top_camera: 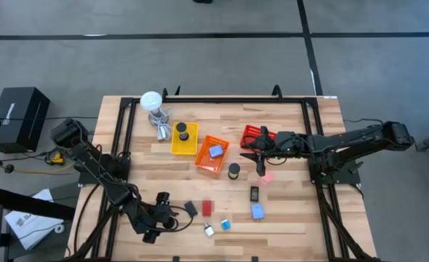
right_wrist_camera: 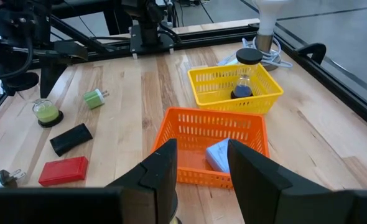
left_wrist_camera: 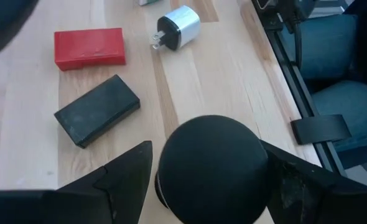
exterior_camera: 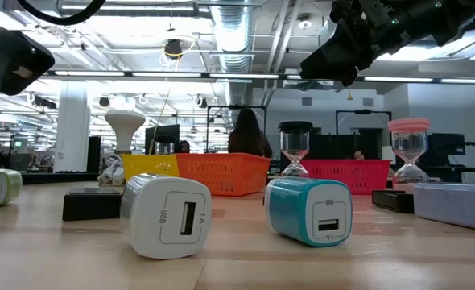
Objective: Pick & Place Office items
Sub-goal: Put the bottom black sand timer into the yellow bin
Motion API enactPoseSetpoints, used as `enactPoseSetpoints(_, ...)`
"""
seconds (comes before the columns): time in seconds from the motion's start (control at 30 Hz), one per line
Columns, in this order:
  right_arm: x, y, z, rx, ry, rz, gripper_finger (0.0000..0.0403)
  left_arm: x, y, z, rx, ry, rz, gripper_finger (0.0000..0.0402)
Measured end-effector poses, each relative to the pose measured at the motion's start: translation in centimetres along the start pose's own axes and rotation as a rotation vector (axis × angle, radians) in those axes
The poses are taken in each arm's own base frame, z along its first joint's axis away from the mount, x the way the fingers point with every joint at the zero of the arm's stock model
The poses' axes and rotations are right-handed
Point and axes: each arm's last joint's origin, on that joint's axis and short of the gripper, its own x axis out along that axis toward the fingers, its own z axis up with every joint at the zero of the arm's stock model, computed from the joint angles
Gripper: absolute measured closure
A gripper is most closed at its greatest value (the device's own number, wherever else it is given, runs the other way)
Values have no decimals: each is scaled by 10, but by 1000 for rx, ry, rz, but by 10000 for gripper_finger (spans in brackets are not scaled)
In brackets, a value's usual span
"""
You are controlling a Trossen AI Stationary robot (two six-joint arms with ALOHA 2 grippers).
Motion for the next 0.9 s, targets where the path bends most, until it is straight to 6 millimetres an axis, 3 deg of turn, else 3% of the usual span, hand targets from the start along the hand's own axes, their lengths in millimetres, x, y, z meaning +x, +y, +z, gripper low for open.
enactPoseSetpoints(0.5,0,0,0,0,-1,0,269,2,7,4,-19,-19,43,202)
enactPoseSetpoints(0.7,0,0,0,0,-2,0,269,9,30,16,-55,-40,132,187)
enactPoseSetpoints(0.9,0,0,0,0,-2,0,269,6,65,35,-7,-76,221,204)
